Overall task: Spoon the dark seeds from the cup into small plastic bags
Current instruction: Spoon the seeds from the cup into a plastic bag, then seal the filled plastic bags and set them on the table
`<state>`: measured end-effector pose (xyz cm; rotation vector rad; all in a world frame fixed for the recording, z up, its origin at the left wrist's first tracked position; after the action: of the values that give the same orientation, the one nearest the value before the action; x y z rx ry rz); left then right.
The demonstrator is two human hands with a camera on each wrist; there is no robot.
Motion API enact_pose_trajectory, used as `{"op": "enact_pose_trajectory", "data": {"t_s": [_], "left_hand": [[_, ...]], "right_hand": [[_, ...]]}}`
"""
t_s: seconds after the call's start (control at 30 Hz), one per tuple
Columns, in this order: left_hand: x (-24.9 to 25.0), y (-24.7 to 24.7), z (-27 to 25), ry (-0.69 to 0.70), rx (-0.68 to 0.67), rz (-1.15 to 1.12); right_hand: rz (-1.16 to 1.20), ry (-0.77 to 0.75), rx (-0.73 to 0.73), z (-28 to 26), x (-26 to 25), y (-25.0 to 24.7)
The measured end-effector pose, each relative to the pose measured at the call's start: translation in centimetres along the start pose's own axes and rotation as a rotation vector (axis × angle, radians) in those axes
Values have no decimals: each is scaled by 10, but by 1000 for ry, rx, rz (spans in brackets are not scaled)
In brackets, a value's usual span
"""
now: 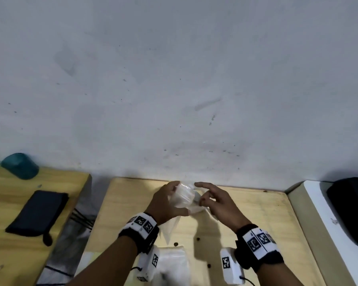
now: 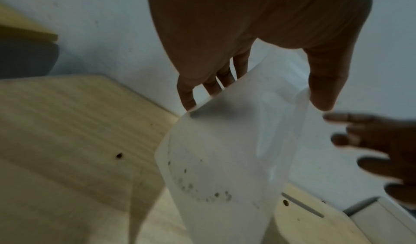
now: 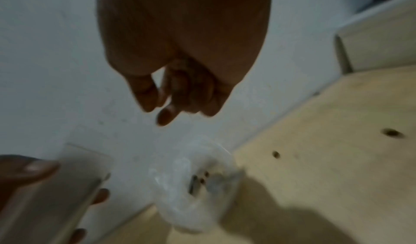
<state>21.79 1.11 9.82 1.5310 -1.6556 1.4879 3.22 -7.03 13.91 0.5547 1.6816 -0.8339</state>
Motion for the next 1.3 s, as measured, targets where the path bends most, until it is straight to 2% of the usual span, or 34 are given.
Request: {"op": "enact_pose_trajectory", "data": {"t_s": [0.07, 0.17, 0.23, 0.3, 0.37, 0.43, 0.57, 0.73, 0.97, 1.13, 1.3], "left_hand": [[9, -2, -4, 53, -10, -13], [18, -8, -10, 76, -27, -82], [21, -12, -13, 57, -36, -210], [23, -16, -17, 50, 0, -341], [26, -20, -23, 62, 60, -380], [27, -22, -28, 80, 108, -378], [30, -22, -38, 130, 168, -409], [41, -11, -54, 115, 75, -404], [54, 5, -65, 96, 127, -448], [54, 13, -70, 1, 76, -510], [54, 19, -74, -20, 89, -539]], "right_hand": [[-22, 32, -78, 2, -21, 2], [-137, 1, -63, 2, -36, 1], [-253, -85, 34, 2, -34, 0], [-308, -144, 197, -1, -31, 0], [-287, -163, 340, -7, -31, 3], [-182, -145, 417, -13, -33, 8], [18, -48, 358, -22, -36, 16], [132, -38, 267, -35, -46, 16], [162, 24, 219, -51, -57, -2], [255, 126, 252, -55, -43, -18], [317, 131, 292, -64, -35, -20]]}}
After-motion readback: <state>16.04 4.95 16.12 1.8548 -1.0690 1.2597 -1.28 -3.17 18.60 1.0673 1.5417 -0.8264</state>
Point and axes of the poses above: each hand's wrist, its own z-axis towards the middle knuckle, its own y-axis out of the palm, x = y × z, the point moved 1 cm from there along z, towards the middle knuckle, and after that the axes turned 7 degrees about -y, right-handed, at the moved point
